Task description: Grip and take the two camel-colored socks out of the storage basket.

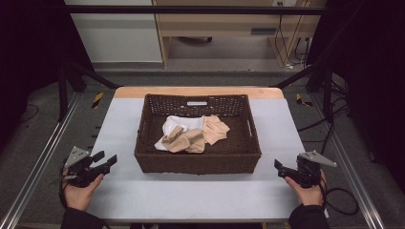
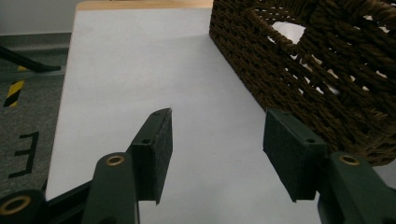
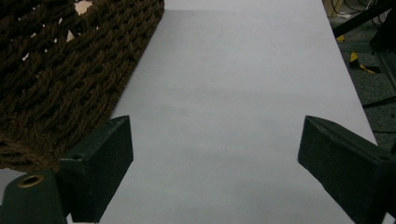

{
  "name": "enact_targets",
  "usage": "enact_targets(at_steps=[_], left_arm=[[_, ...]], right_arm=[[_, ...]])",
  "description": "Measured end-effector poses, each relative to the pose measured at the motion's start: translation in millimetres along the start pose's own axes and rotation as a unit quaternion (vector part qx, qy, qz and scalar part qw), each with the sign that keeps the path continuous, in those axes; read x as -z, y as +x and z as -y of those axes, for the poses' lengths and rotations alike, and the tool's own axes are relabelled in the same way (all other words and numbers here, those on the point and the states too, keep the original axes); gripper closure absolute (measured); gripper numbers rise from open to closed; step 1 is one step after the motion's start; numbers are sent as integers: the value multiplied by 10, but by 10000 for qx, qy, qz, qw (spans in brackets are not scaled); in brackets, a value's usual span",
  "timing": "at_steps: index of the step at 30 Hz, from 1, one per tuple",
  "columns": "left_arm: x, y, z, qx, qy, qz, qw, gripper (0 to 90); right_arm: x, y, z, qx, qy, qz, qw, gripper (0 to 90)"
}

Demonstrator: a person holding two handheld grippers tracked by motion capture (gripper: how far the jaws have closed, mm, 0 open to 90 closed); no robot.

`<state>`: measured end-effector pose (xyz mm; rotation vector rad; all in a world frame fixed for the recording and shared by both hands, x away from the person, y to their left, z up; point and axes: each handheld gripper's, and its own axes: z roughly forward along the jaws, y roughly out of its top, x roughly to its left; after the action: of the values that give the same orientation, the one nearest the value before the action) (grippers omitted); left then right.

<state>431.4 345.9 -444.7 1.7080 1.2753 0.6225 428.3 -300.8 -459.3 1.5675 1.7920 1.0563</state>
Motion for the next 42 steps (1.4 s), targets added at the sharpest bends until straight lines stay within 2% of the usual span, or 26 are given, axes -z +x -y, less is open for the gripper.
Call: enact_targets(at_steps=[5,8,13,21,27,37,42], left_arm=[[22,-25,-38,9,-42,32,10000,408],[80,-86,-106,-7,-198,112,9997,399],[136,-150,-169,-20,-375,198,9991,393],[197,-205,-245,-107,-467,215,9986,391],[227,-260,-330,-129,-531,214,9983,391],[254,-353,-593,-290,-731,315,9964,391],[236,-447,-753,-327,-916,404,9944,390]], right_arm=[[4,17,2,65,-28,16,10000,140],[15,27,8,294,-30,175,9994,180],[43,18,1,312,-138,120,9993,212],[34,22,-23,249,-178,90,9995,207],[26,23,-23,249,-125,143,9995,245],[34,38,-38,234,-175,199,9994,261],[47,40,-45,243,-199,190,9993,256]])
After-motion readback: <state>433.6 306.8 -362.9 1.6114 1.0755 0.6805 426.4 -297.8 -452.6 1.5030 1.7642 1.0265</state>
